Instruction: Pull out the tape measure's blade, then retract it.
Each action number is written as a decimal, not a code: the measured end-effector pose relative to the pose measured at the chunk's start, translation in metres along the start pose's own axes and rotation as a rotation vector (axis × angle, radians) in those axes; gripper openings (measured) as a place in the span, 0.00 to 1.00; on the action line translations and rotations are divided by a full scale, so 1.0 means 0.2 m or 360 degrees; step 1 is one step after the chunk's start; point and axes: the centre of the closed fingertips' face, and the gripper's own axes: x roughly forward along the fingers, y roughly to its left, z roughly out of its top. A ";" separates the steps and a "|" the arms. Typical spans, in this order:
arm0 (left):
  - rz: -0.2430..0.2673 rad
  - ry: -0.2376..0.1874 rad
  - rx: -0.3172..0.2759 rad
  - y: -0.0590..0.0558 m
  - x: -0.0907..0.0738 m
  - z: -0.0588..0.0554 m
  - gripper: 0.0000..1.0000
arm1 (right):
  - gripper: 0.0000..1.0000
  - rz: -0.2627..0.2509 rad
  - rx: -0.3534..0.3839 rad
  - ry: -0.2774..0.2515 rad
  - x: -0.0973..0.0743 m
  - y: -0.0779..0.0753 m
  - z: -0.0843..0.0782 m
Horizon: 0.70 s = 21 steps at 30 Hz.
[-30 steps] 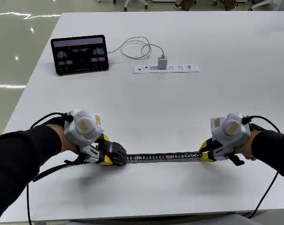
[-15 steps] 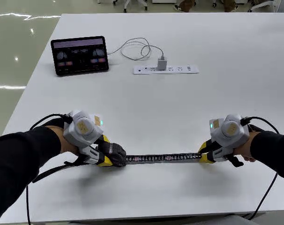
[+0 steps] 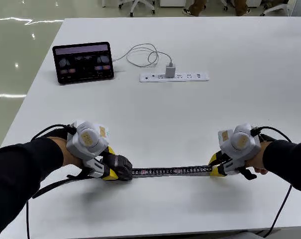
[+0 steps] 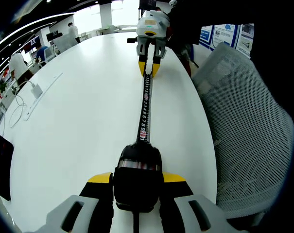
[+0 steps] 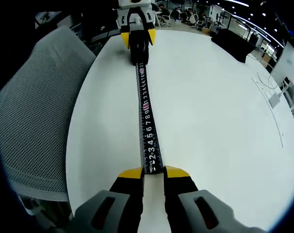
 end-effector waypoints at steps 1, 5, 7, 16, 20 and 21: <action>-0.0009 0.0006 0.0004 0.00 0.00 0.00 0.33 | 0.11 -0.0014 -0.0026 0.0055 0.00 -0.01 -0.02; -0.0004 0.0019 0.0010 0.00 0.00 0.00 0.33 | 0.12 0.0007 -0.0038 0.0060 0.00 -0.01 -0.01; 0.0000 0.0031 -0.0009 0.00 0.00 -0.01 0.34 | 0.12 0.0010 -0.0029 0.0047 0.00 -0.01 0.01; 0.0131 0.0064 -0.0088 0.10 -0.03 -0.05 0.60 | 0.21 0.0029 -0.0040 0.0046 0.00 0.00 0.06; 0.0099 0.0060 -0.0102 0.07 -0.03 -0.06 0.66 | 0.27 0.0030 -0.0011 0.0072 0.00 0.01 0.04; 0.0083 0.0058 -0.0108 0.05 -0.03 -0.06 0.70 | 0.28 0.0033 -0.0001 0.0079 0.00 0.01 0.03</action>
